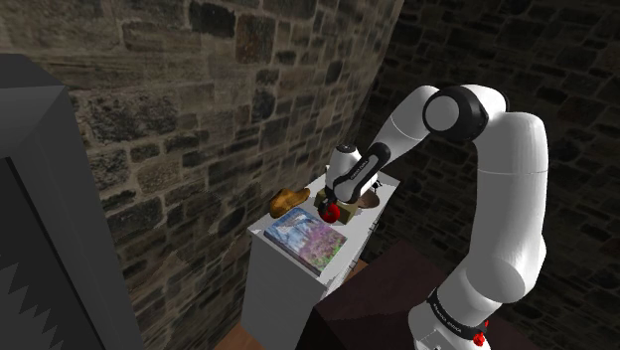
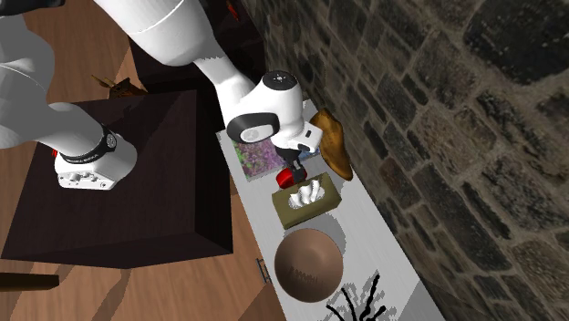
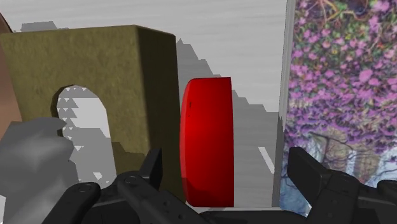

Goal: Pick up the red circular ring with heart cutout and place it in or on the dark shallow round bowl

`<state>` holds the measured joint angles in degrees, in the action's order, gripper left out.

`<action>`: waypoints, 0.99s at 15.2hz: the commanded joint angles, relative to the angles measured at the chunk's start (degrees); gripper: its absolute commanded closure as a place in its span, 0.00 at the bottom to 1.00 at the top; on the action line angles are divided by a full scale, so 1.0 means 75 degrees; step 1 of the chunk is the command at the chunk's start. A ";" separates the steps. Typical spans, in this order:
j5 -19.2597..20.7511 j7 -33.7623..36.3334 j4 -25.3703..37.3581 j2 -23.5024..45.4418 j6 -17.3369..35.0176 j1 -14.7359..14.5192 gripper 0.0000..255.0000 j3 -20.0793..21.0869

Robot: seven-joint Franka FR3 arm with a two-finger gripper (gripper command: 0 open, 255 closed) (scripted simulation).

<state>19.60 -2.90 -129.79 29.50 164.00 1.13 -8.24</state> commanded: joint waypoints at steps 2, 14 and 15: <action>0.0000 -0.0001 0.0001 0.0028 0.0003 0.0011 0.00 -0.0009; -0.0013 -0.0028 -0.0033 -0.0081 -0.0072 0.0024 1.00 0.0008; -0.0004 -0.0008 -0.0005 -0.0034 -0.0020 0.0012 0.00 -0.0004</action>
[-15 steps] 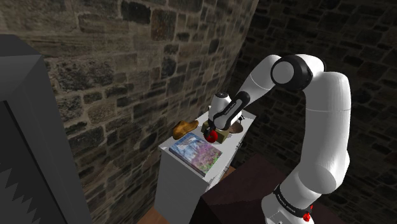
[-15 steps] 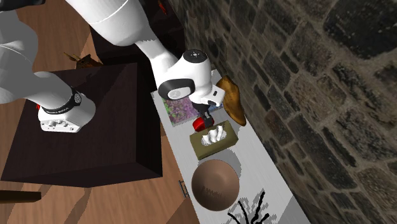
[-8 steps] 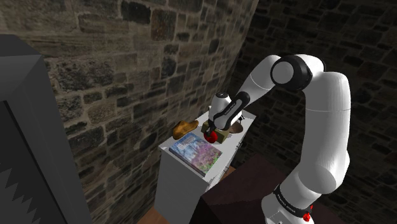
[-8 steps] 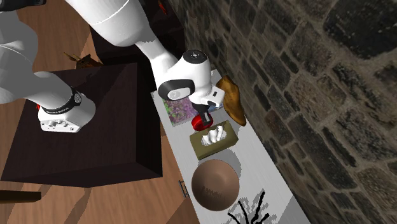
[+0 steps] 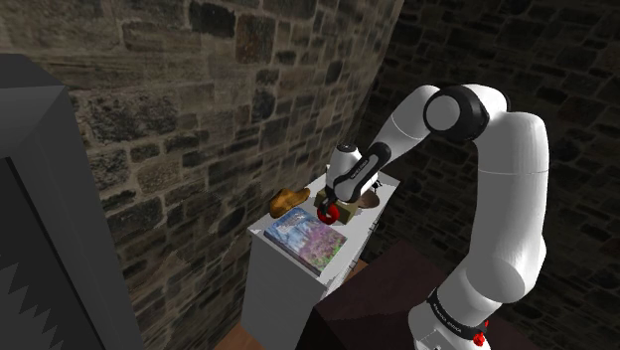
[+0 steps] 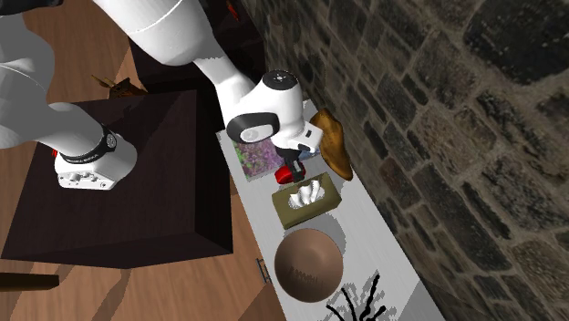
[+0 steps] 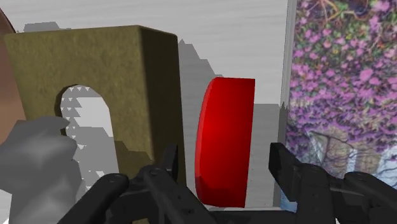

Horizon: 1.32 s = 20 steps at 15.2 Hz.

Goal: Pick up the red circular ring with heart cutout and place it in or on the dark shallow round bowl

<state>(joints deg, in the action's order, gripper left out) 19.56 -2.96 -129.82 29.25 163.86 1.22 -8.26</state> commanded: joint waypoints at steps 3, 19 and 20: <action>-0.1180 -0.1464 -0.0139 -0.0536 -0.0889 0.1573 0.00 0.1332; -0.1934 -0.2356 0.0013 -0.0067 -0.1029 0.2342 0.00 0.1867; -0.1933 -0.2355 0.0013 -0.0067 -0.1029 0.2343 0.00 0.1867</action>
